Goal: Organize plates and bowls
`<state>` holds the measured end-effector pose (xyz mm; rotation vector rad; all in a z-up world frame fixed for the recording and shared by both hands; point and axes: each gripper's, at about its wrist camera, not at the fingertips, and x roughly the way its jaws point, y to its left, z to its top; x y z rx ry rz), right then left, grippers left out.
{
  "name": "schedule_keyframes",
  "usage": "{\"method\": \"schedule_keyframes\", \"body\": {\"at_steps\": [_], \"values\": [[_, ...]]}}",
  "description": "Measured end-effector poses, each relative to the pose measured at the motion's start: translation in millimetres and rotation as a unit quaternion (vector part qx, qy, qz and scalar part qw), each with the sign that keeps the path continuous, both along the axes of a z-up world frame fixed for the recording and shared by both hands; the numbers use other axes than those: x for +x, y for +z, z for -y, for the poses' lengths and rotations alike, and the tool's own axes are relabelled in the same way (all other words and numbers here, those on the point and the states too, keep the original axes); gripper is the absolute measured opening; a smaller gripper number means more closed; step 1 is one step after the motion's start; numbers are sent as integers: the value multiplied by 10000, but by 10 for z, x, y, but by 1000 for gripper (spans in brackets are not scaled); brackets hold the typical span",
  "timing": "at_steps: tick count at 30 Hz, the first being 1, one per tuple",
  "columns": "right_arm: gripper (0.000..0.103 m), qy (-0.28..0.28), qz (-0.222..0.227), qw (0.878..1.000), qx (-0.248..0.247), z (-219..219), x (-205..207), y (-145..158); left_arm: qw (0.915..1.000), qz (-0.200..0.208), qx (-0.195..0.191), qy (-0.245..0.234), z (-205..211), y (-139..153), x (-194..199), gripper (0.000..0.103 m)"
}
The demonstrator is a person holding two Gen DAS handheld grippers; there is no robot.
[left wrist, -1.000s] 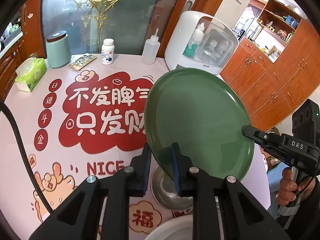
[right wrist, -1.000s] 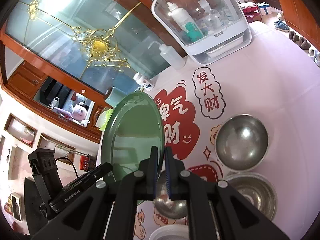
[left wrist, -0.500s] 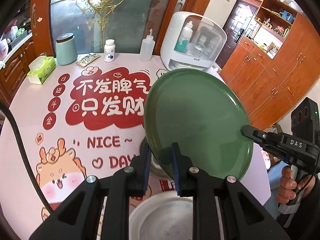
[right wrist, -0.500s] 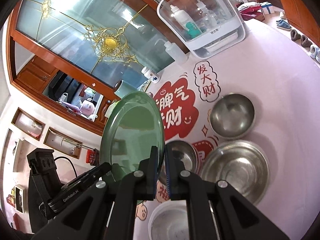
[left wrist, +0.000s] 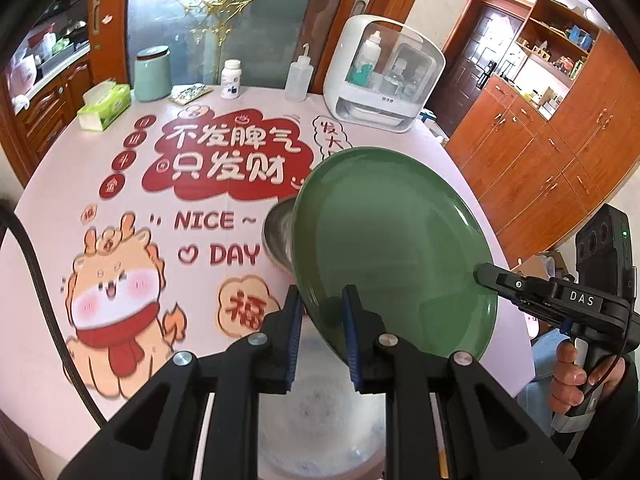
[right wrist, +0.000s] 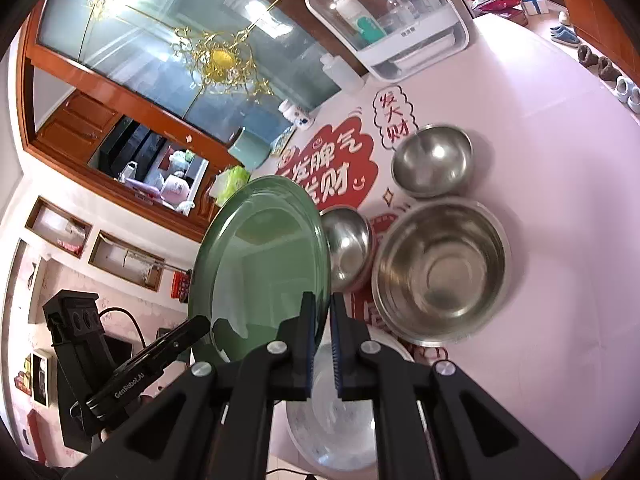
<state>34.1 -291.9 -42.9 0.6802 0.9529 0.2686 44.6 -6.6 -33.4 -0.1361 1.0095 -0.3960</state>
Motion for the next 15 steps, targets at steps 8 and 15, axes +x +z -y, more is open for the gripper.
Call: {"method": "schedule_keyframes", "body": {"at_steps": [8,15], "values": [[7,208,-141,9997,-50,-64,-270,-100,9997,-158,-38,198,-72,-171,-406,18],[7,385,-322,9987,-129,-145,-456,-239,9988,-348,-30,350,-128,-351,-667,18]]}}
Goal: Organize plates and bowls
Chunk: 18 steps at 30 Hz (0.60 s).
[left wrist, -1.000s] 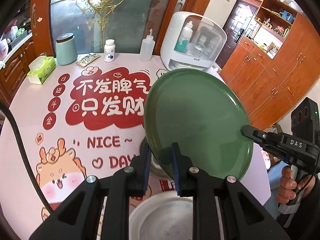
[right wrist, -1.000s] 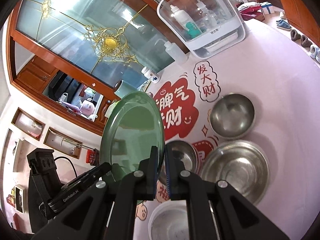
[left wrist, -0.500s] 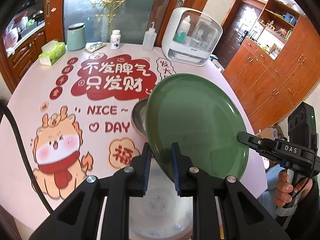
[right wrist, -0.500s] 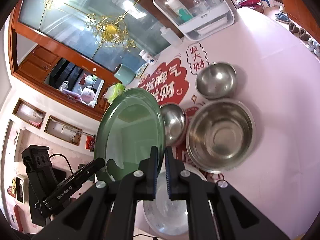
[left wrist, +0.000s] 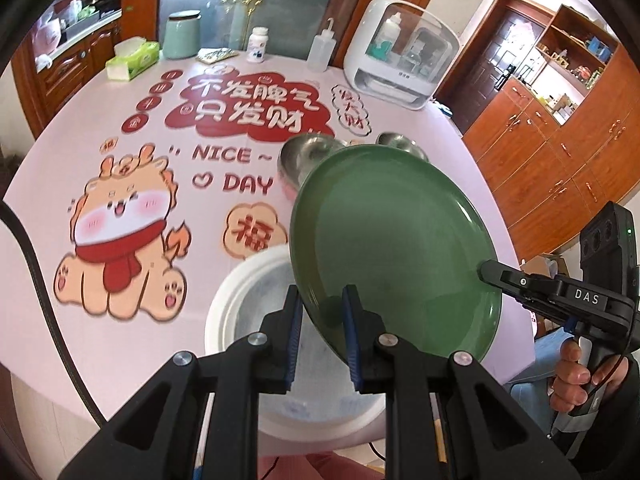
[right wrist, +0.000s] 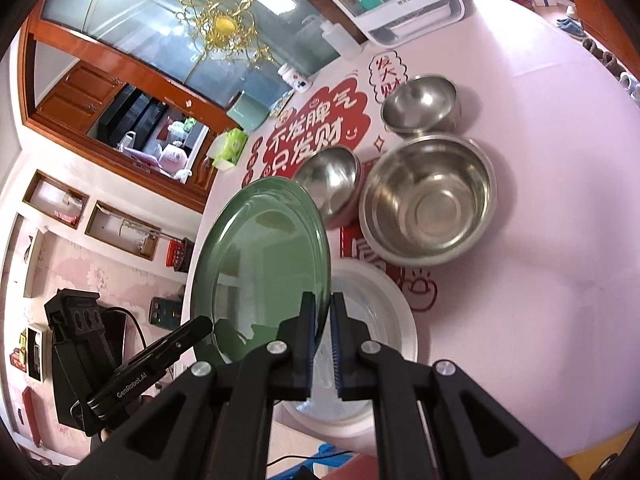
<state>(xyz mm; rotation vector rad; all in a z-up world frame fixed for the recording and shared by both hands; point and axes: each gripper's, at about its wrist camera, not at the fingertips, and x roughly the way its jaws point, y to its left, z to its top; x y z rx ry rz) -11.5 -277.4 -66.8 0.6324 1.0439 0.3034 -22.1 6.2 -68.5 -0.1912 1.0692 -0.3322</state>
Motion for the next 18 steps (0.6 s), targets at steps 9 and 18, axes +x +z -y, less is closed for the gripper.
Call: {"method": "schedule_keyframes", "body": {"at_steps": [9,18], "values": [[7,264,-191,9994,-142,-159,-143,-210,9996,-192,79,197,-109,-200,-235,18],[8,370,-495,9979,-195,-262,-231,-504,9981,-464,300,282,-148,-467,-314,18]]}}
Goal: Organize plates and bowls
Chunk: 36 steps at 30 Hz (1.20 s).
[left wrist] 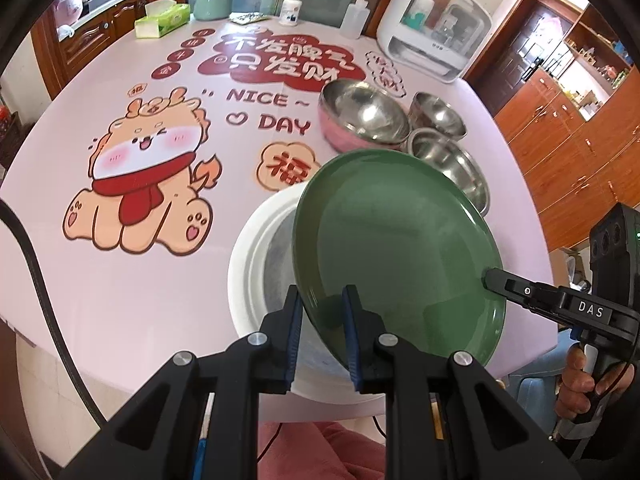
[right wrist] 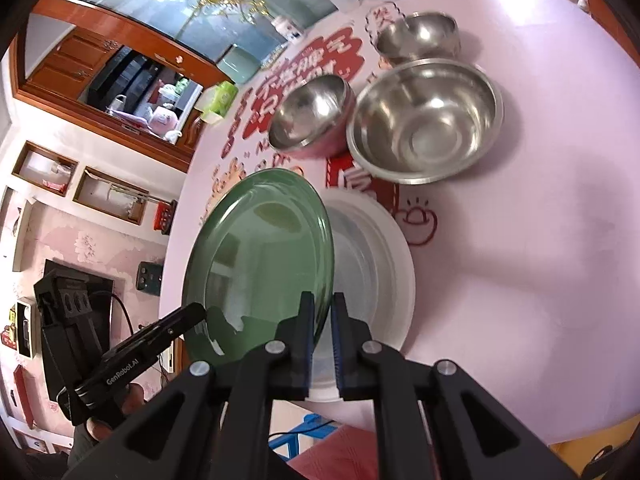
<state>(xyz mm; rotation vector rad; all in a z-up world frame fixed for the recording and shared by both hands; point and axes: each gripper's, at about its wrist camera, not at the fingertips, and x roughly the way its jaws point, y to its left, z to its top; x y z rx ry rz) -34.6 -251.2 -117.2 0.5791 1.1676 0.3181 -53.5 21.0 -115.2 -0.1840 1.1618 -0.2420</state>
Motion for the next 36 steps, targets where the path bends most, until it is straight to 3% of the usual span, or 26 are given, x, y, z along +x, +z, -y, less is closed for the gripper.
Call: {"method": "schedule_keyframes", "body": {"at_steps": [14,36], "values": [[8,67,-433,9988,-199,-79,99,-283,9988,-467,103,-114,-23,-391,134,18],[11,23,-778,9964,-337,-201,226,-440,9955,-888,245,-217,-64,-595,323,18]]}}
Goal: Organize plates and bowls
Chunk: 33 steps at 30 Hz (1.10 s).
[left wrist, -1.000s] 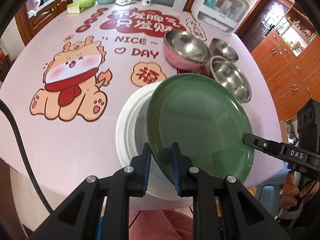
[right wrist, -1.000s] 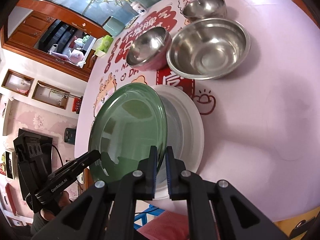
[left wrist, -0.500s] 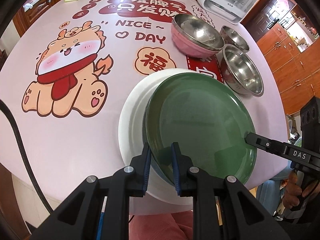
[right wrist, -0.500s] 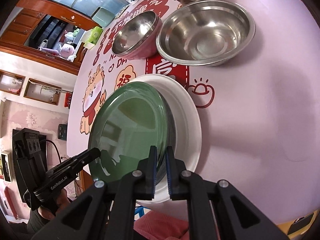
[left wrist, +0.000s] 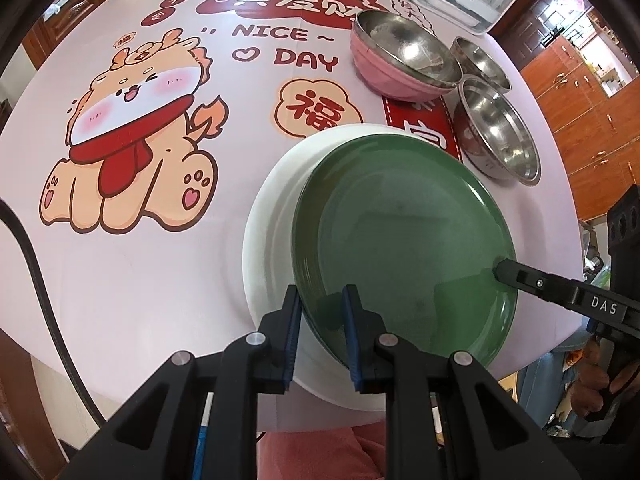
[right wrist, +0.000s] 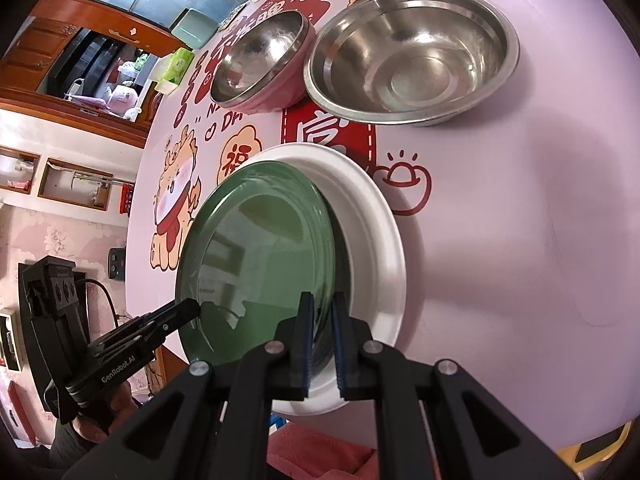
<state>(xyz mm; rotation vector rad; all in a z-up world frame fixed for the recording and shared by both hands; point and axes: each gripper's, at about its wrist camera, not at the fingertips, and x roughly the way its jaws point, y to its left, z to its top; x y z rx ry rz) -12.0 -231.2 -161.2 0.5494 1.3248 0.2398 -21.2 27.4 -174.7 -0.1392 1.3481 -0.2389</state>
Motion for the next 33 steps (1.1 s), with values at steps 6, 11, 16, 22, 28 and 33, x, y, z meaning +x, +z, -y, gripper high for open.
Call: {"method": "schedule_keyframes", "body": {"at_steps": [6,11,16,22,28,33], "values": [[12,47,-42,9999,-153,-33,12,18,9999,-54,110,-15,20,-17,-18,19],[13,129,-69,9994,-318,-86,44,38,9999,73,108,4,16,45,-30,21],[39,238,-63,9987,-436,-120,44,75,9995,262,155,16,29,158,-55,23],[45,299,88,9989,-347,-115,-3,141,9989,453,126,93,38,278,-118,23],[54,270,274,9986,-363,-40,-122,233,9975,674,126,170,51,409,-248,26],[55,185,514,9978,-366,51,-252,340,9959,881,48,215,110,539,-354,28]]}}
